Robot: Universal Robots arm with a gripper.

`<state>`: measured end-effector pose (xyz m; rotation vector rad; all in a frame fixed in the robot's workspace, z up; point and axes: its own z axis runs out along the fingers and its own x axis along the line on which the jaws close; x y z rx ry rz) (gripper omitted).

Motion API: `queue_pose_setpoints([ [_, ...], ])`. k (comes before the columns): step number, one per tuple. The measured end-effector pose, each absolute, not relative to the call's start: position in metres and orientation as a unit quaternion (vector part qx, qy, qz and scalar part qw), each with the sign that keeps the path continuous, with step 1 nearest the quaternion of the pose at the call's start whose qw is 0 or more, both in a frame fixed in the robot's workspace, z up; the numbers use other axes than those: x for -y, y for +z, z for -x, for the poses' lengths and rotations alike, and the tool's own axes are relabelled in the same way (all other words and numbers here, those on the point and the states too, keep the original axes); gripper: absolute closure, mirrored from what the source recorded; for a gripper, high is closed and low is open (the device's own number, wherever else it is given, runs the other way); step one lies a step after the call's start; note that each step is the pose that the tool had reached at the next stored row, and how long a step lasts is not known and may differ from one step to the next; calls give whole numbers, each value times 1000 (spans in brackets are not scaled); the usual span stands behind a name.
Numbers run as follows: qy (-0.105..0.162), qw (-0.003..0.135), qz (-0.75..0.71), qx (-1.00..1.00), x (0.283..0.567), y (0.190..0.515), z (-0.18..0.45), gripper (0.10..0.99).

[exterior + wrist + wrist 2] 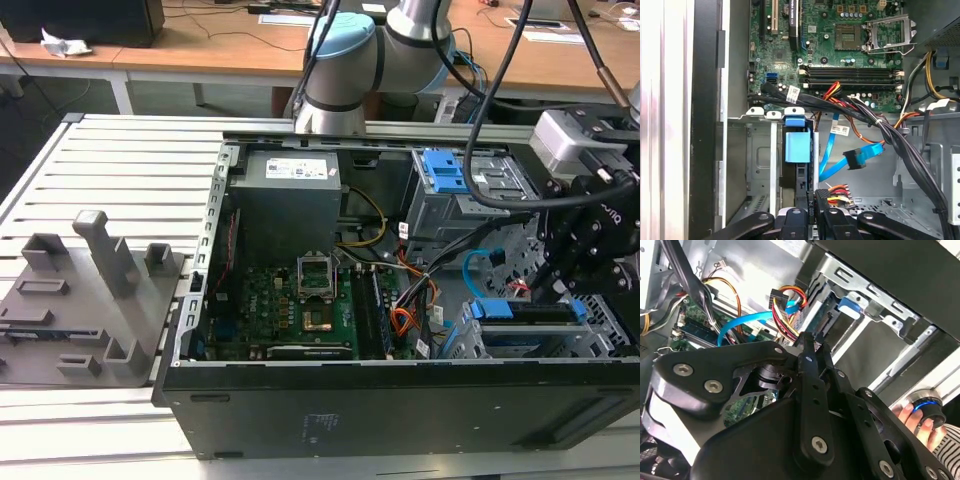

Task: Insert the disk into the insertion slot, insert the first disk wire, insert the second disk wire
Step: 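Insert the first disk wire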

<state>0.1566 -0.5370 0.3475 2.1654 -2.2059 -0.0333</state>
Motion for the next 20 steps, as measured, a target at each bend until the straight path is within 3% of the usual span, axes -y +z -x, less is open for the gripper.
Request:
queue_pose_setpoints([
  [10, -11, 25, -700, 713, 557, 348, -157, 902],
  [20, -13, 24, -700, 713, 557, 343, -164, 902],
])
